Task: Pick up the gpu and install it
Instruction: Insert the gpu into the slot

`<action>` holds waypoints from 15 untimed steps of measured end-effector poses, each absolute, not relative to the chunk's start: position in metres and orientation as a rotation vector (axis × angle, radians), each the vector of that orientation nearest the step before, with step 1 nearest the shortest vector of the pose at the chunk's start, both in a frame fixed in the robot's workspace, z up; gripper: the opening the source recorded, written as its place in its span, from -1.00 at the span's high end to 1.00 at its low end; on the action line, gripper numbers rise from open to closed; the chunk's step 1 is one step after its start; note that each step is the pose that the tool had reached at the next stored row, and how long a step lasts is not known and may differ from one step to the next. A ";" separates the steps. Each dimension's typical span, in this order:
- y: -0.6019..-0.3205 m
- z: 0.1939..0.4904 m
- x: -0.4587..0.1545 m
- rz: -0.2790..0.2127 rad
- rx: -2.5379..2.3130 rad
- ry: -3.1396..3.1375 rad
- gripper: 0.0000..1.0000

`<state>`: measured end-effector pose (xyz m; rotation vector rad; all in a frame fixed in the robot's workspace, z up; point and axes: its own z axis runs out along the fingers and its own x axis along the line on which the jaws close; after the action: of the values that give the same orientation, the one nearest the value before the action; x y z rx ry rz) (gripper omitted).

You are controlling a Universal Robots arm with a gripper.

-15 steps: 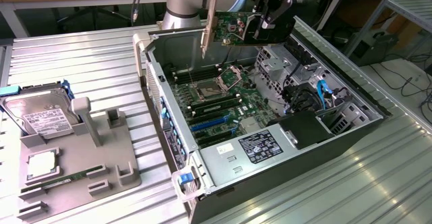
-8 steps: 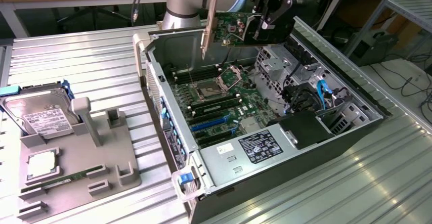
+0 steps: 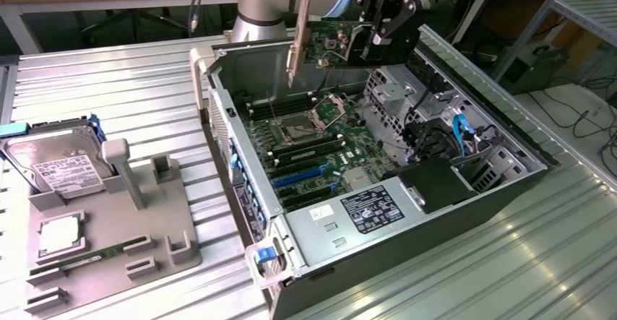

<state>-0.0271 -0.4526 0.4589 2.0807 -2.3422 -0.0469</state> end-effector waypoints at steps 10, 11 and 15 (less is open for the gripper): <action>-0.453 0.454 -0.027 -0.047 2.081 -2.342 0.45; -0.453 0.453 -0.027 -0.047 2.081 -2.341 0.45; -0.453 0.450 -0.027 -0.047 2.082 -2.341 0.45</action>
<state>-0.0270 -0.4526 0.4498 2.0820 -2.3410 -0.0469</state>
